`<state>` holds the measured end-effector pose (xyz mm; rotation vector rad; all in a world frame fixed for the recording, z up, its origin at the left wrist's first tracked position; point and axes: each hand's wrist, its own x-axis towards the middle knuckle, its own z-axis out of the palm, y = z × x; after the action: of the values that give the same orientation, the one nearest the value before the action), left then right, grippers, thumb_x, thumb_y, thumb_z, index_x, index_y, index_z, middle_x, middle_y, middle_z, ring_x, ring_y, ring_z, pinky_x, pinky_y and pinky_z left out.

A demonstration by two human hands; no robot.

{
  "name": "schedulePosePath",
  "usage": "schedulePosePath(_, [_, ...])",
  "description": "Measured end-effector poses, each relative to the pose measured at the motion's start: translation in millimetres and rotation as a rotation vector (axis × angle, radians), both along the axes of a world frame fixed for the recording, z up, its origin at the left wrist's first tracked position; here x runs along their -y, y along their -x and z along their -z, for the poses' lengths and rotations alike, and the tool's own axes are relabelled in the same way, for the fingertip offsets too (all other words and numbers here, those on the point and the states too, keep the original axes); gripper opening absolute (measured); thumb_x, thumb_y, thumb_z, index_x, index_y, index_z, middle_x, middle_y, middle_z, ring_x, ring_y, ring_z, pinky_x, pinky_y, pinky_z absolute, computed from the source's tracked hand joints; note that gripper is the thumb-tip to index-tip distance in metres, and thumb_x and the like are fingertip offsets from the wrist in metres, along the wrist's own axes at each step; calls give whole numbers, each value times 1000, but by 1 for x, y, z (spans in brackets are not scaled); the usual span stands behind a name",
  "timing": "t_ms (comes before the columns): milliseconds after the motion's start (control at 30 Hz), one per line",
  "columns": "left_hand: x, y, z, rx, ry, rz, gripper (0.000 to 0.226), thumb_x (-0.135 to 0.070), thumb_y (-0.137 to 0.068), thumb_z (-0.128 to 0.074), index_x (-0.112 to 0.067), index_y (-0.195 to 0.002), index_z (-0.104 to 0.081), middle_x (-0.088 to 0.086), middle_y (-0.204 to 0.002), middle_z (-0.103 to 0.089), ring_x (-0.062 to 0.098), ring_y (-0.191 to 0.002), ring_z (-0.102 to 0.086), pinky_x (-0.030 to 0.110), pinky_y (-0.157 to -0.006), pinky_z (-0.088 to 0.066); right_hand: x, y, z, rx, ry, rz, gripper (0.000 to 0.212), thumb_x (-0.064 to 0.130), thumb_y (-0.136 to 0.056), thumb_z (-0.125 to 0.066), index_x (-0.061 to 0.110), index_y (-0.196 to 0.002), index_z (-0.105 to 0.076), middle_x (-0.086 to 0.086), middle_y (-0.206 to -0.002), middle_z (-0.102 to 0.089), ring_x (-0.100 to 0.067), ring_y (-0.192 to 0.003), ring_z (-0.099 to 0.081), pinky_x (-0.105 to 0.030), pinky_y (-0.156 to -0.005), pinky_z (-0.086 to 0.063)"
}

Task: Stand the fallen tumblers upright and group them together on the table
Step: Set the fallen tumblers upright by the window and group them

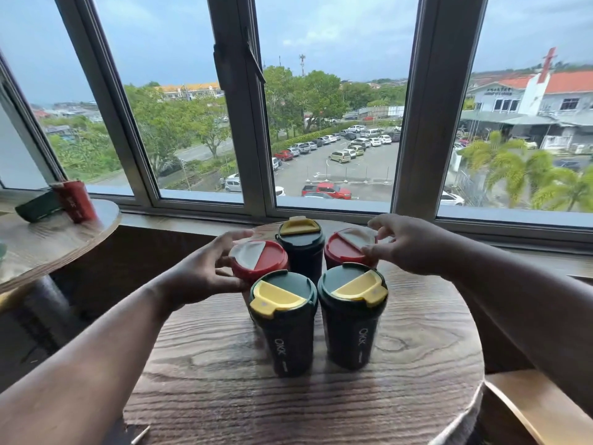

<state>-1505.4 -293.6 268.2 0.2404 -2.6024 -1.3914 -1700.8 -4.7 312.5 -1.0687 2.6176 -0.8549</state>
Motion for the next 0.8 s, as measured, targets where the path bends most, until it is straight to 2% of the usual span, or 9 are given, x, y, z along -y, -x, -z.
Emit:
schedulePosePath(133, [1,2,7,-56,-16,-42,90,-24,-61,-88,-32,-139,-46,-3,-125,-66,11,-112,-65,24,-85,-56,4,5,2,46,30,4,57,35,-82,-76,15,-131,-55,0,-104,-65,-17,-92,-61,-27,-76,-48])
schedulePosePath(300, [1,4,8,-71,-1,-50,91,-26,-59,-88,-31,-139,-45,-3,-124,-67,8,-110,-65,24,-86,-55,6,7,3,15,4,-10,63,37,-82,-75,14,-136,-51,2,-105,-63,-8,-84,-57,-19,-65,-41])
schedulePosePath(467, [4,2,7,-47,10,-23,95,-42,-59,-89,-35,-141,-42,-6,-128,-65,11,-117,-63,34,-93,-55,6,9,6,60,42,-10,60,35,-84,-74,17,-136,-50,-1,-111,-62,-10,-89,-58,-19,-67,-42])
schedulePosePath(567, [4,3,2,-75,-82,-15,94,-45,-60,-83,-30,-143,-42,-2,-131,-61,10,-115,-64,27,-87,-55,6,13,7,111,57,-18,56,33,-86,-72,19,-135,-50,-2,-111,-62,-15,-92,-59,-25,-74,-47])
schedulePosePath(667, [1,5,-3,-109,-38,-40,82,-51,-63,-74,-30,-138,-49,1,-131,-60,12,-115,-62,25,-88,-54,9,20,8,149,67,-10,42,32,-89,-67,17,-126,-55,-6,-108,-64,-20,-91,-63,-38,-84,-53])
schedulePosePath(733, [-3,4,-6,-153,-6,-87,67,-53,-67,-68,-29,-129,-59,-1,-122,-66,15,-112,-63,29,-90,-54,11,23,6,47,69,17,37,33,-89,-65,16,-122,-59,-6,-108,-65,-20,-91,-62,-35,-82,-52])
schedulePosePath(800, [-7,4,-13,-205,73,-184,48,-54,-72,-66,-30,-114,-68,-9,-108,-71,8,-100,-64,30,-87,-54,13,18,0,-109,84,28,35,32,-89,-65,17,-120,-61,-3,-106,-66,-18,-90,-61,-30,-77,-47])
